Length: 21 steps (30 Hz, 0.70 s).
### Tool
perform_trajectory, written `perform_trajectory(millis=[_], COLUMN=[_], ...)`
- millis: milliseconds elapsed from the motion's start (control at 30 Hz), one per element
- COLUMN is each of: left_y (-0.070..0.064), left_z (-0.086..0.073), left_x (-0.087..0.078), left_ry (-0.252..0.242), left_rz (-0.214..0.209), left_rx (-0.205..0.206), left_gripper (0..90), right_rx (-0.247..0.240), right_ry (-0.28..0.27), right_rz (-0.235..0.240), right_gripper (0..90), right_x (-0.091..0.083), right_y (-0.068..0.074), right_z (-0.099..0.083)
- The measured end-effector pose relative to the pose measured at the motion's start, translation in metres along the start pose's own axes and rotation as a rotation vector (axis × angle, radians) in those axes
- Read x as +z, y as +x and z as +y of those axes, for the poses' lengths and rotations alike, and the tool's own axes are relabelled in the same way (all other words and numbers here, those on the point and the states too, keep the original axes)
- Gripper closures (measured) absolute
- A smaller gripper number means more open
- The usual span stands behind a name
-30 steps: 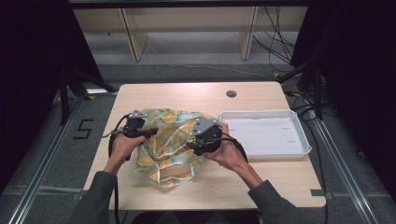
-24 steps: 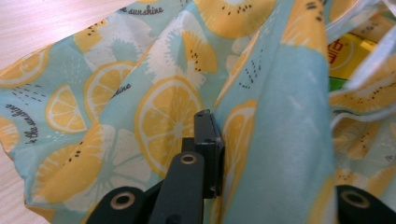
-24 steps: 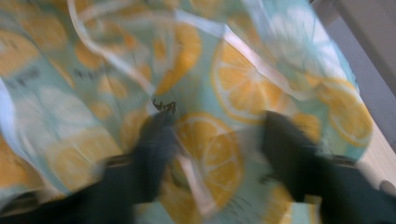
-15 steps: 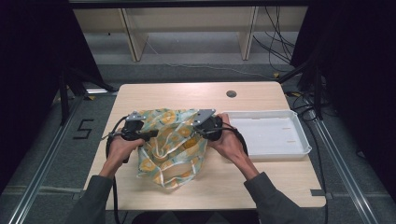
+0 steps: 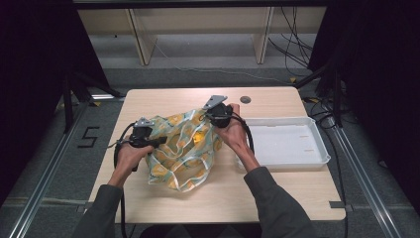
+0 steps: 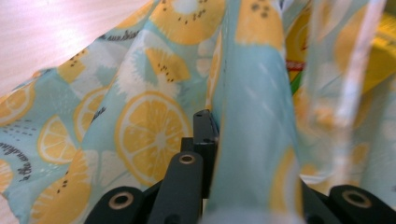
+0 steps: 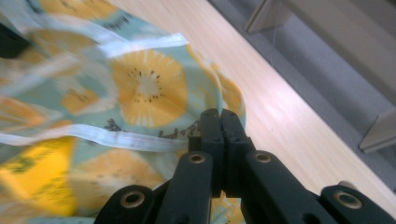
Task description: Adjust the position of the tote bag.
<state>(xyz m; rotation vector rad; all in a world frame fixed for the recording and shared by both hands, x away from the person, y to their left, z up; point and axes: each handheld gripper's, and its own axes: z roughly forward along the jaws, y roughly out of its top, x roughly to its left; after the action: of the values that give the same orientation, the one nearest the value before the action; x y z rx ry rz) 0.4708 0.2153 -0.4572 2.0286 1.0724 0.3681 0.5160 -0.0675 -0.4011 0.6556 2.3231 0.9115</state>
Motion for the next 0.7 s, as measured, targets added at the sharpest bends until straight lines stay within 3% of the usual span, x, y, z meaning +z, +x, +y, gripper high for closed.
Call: perform_trajectory(millis=[167,300,400,533,567,700], left_y=[0.007,0.006,0.004,0.000,-0.002,-0.009], left_z=[-0.010,-0.017,-0.018,-0.010,-0.008,0.004], left_x=[0.006,0.012,0.013,-0.006,-0.011,-0.046], left_ry=[0.032,0.070,0.081,0.039,0.014,-0.104], left_rz=[0.015,-0.001,-0.020,-0.033,-0.030,-0.019], left_rx=[-0.009,0.017,0.017,0.011,0.000,-0.024], left_gripper=[85.8,83.0,80.9,67.2,60.8,53.1], right_rx=[0.000,0.016,-0.019,-0.010,-0.009,0.029], right_ry=[0.103,0.180,0.221,0.258,0.267,0.265], right_rz=[-0.026,-0.023,-0.018,-0.005,0.001,0.012], right_gripper=[90.0,90.0,90.0,90.0,90.0,90.0], right_x=[0.026,0.042,0.051,0.057,0.059,0.061], right_y=[-0.009,-0.013,-0.010,-0.006,-0.006,-0.006], right_z=[-0.011,-0.021,-0.025,-0.028,-0.029,-0.032])
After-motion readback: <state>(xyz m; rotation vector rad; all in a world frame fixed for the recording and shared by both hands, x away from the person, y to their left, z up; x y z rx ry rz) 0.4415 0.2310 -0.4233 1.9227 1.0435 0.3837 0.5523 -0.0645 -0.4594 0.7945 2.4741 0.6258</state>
